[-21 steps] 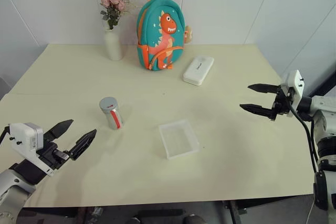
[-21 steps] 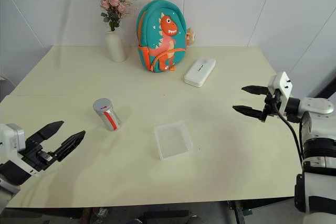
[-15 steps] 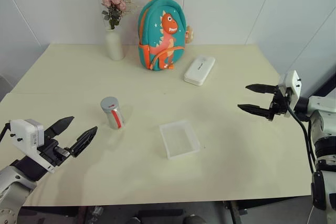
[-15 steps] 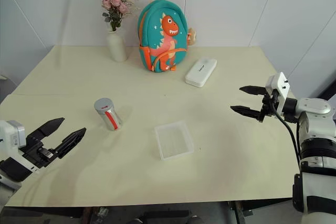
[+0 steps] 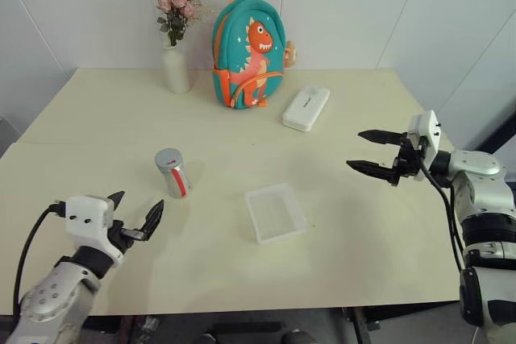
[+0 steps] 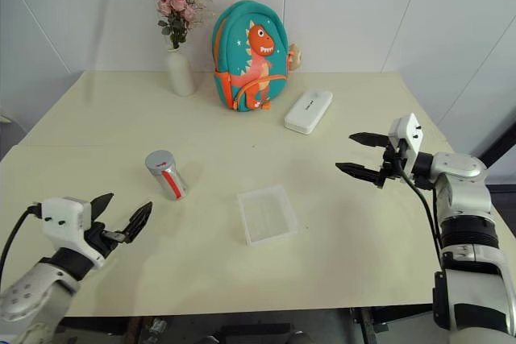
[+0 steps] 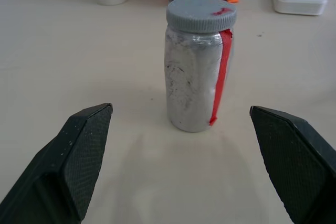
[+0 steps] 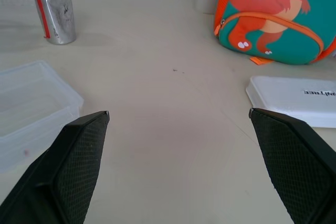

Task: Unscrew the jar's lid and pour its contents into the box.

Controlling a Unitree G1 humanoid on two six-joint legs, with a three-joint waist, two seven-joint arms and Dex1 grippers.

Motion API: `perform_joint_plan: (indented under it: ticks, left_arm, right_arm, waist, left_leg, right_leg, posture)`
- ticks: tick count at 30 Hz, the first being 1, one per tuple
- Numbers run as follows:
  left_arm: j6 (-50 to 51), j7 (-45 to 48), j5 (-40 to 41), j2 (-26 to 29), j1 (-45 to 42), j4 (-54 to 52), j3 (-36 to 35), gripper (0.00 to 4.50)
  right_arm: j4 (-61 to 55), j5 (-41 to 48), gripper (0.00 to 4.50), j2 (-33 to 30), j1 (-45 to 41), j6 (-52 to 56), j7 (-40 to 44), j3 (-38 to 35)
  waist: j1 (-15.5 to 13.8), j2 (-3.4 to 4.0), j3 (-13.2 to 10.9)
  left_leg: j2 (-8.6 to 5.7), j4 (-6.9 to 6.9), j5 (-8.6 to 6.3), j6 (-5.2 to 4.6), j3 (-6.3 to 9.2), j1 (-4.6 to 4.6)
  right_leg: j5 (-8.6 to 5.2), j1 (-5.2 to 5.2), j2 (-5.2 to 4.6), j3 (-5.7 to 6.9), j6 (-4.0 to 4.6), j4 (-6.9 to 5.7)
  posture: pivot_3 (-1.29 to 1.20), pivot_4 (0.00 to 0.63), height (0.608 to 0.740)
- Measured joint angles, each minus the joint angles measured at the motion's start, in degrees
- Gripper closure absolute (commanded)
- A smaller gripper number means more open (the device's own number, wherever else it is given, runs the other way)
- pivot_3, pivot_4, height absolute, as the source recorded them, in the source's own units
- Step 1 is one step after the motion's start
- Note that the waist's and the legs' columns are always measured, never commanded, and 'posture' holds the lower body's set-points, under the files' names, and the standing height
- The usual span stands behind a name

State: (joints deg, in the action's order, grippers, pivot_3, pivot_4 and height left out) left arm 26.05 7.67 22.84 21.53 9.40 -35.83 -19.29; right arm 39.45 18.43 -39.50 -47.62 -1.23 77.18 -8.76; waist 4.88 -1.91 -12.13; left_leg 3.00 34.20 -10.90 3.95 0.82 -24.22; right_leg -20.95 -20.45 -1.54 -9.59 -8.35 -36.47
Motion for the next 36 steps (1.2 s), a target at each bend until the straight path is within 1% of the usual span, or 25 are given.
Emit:
perform_joint_plan:
  ticks: [1,3,5,13,17,21,29,36]
  left_arm:
    - [-0.65,-1.61,-2.05,-2.12,-0.52,0.01,2.66,0.03]
    - [-1.1,-4.17,-5.55,-4.71,-1.3,0.4,6.48,0.03]
    - [-1.85,-6.71,-9.2,-6.05,-2.17,1.13,7.97,0.03]
    - [-6.7,-17.81,-20.69,-16.11,-5.56,7.01,11.88,0.03]
    - [-9.73,-21.08,-24.77,-18.16,-8.37,11.23,12.81,0.03]
    - [-11.91,-21.82,-27.33,-19.03,-10.35,15.87,14.32,0.03]
    - [-12.32,-24.13,-29.12,-20.21,-13.57,19.33,13.05,0.03]
    - [-14.34,-24.69,-29.57,-20.24,-18.29,25.42,12.04,0.03]
  right_arm:
    - [0.04,0.0,0.0,0.47,-0.15,-0.01,-0.17,0.01]
    - [0.0,-0.01,0.0,1.52,-0.65,-0.02,-0.6,0.02]
    - [-0.01,-0.04,0.0,1.96,-0.74,-0.02,-0.71,0.3]
    - [1.2,-0.71,0.0,2.35,-2.28,-1.22,-1.28,1.11]
    - [1.6,-1.09,0.0,3.51,-2.8,-1.89,-2.06,1.2]
    - [1.63,-1.33,0.0,4.65,-2.81,-2.45,-2.65,1.6]
    - [1.63,-1.34,0.0,5.0,-2.79,-2.6,-3.36,1.6]
    - [1.62,-1.38,0.0,5.33,-2.74,-2.67,-4.21,1.6]
  waist:
    - [0.0,0.0,0.0]
    - [-0.01,-0.01,0.0]
    - [0.08,0.0,0.0]
    - [-0.05,0.02,0.01]
    - [0.0,0.02,0.01]
    - [-0.11,0.02,0.01]
    - [-0.06,0.02,0.01]
    - [-0.13,0.02,0.01]
  left_leg:
    - [-0.02,0.04,0.01,-0.01,0.01,0.0]
    - [-0.01,0.08,0.01,-0.02,0.02,0.0]
    - [-0.01,0.08,0.02,-0.02,0.03,0.02]
    - [-0.04,0.1,0.03,-0.03,0.03,0.02]
    - [-0.05,0.1,0.03,-0.02,0.04,0.03]
    - [-0.07,0.1,0.04,-0.03,0.05,0.01]
    - [-0.07,0.1,0.05,-0.02,0.05,0.01]
    - [-0.09,0.11,0.08,-0.01,0.08,0.01]
  right_leg:
    - [0.02,0.01,0.0,-0.02,-0.03,-0.01]
    - [0.03,0.02,0.0,-0.01,-0.06,-0.05]
    - [0.03,0.02,0.02,-0.02,-0.05,-0.09]
    - [0.04,0.04,0.01,-0.03,-0.08,-0.07]
    - [0.05,0.04,0.02,-0.03,-0.1,-0.09]
    - [0.06,0.04,0.01,-0.04,-0.12,-0.08]
    - [0.08,0.04,0.01,-0.04,-0.15,-0.1]
    - [0.08,0.04,0.02,-0.02,-0.16,-0.16]
  posture:
    - [0.0,0.15,0.74]
    - [0.0,0.15,0.74]
    - [0.0,0.15,0.74]
    - [0.0,0.15,0.74]
    - [0.0,0.15,0.74]
    - [0.0,0.15,0.74]
    - [0.0,0.15,0.74]
    - [0.0,0.15,0.74]
